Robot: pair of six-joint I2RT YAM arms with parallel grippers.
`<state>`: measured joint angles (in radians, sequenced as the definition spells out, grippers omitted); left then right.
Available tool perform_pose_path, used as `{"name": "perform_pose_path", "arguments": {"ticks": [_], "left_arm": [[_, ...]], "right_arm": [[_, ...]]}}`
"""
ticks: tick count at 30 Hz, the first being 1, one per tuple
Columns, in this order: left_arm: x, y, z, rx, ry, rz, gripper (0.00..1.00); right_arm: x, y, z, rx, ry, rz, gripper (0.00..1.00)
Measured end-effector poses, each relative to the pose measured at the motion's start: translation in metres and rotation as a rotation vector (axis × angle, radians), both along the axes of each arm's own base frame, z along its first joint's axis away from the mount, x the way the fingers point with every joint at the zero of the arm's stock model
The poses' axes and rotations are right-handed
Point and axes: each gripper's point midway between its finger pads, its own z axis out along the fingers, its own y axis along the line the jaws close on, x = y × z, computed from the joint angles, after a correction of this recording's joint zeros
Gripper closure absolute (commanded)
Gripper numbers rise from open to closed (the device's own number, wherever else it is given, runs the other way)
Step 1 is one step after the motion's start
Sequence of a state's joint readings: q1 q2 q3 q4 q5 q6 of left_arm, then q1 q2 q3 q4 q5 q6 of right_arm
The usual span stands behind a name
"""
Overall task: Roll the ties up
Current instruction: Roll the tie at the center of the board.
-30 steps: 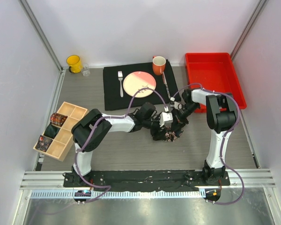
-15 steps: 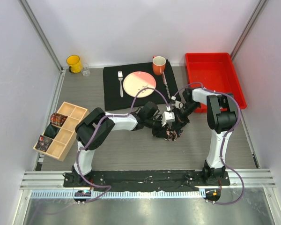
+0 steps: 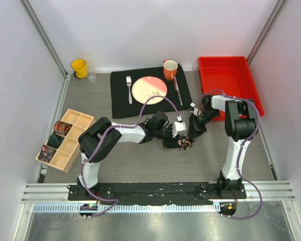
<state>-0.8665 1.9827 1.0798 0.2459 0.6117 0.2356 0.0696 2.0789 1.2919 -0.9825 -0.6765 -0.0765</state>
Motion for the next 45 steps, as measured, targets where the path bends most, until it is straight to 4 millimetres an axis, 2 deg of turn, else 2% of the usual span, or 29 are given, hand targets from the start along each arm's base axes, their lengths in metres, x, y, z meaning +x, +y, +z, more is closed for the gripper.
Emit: {"name": "perform_pose_path", "arguments": {"ticks": [6, 9, 12, 19, 20, 22, 23, 24, 27, 30, 32, 36, 40, 45], "left_arm": [[0.011, 0.009, 0.005, 0.024, -0.056, 0.076, 0.96], [0.017, 0.012, 0.009, 0.032, -0.090, 0.104, 0.91], [0.020, 0.015, 0.007, 0.050, -0.123, 0.109, 0.90], [0.019, 0.017, 0.004, 0.085, -0.194, 0.055, 0.96], [0.019, 0.017, 0.004, 0.091, -0.198, 0.048, 0.97], [0.019, 0.018, 0.004, 0.105, -0.207, 0.034, 0.98], [0.019, 0.018, 0.004, 0.108, -0.209, 0.031, 0.98], [0.019, 0.018, 0.003, 0.115, -0.209, 0.029, 0.98], [0.020, 0.020, 0.002, 0.136, -0.217, 0.023, 0.99], [0.020, 0.021, 0.001, 0.143, -0.223, 0.019, 0.99], [0.019, 0.021, 0.001, 0.146, -0.230, 0.013, 0.99], [0.019, 0.021, 0.001, 0.148, -0.238, 0.005, 0.99], [0.019, 0.021, 0.001, 0.149, -0.244, 0.001, 0.99], [0.019, 0.021, 0.000, 0.150, -0.252, -0.007, 0.99]], "right_arm": [[-0.006, 0.003, -0.002, -0.027, 0.027, 0.030, 0.83], [-0.008, 0.003, -0.003, -0.033, 0.041, 0.033, 0.83], [-0.010, 0.003, -0.003, -0.043, 0.046, 0.043, 0.83], [-0.010, 0.003, -0.003, -0.050, 0.044, 0.050, 0.81], [-0.010, 0.003, -0.002, -0.049, 0.043, 0.052, 0.79], [-0.009, 0.003, -0.001, -0.048, 0.043, 0.056, 0.66], [-0.009, 0.002, 0.001, -0.045, 0.043, 0.058, 0.60], [-0.008, 0.001, 0.002, -0.045, 0.041, 0.055, 0.49], [0.000, -0.010, 0.010, -0.034, 0.025, 0.018, 0.39], [0.013, -0.031, 0.019, -0.019, -0.009, -0.068, 0.27], [0.011, -0.038, 0.025, -0.003, 0.006, -0.123, 0.19], [0.002, -0.036, 0.022, 0.007, 0.032, -0.177, 0.17], [-0.014, -0.015, 0.020, 0.033, 0.104, -0.187, 0.17], [-0.016, 0.005, 0.021, 0.058, 0.111, -0.167, 0.17]]}}
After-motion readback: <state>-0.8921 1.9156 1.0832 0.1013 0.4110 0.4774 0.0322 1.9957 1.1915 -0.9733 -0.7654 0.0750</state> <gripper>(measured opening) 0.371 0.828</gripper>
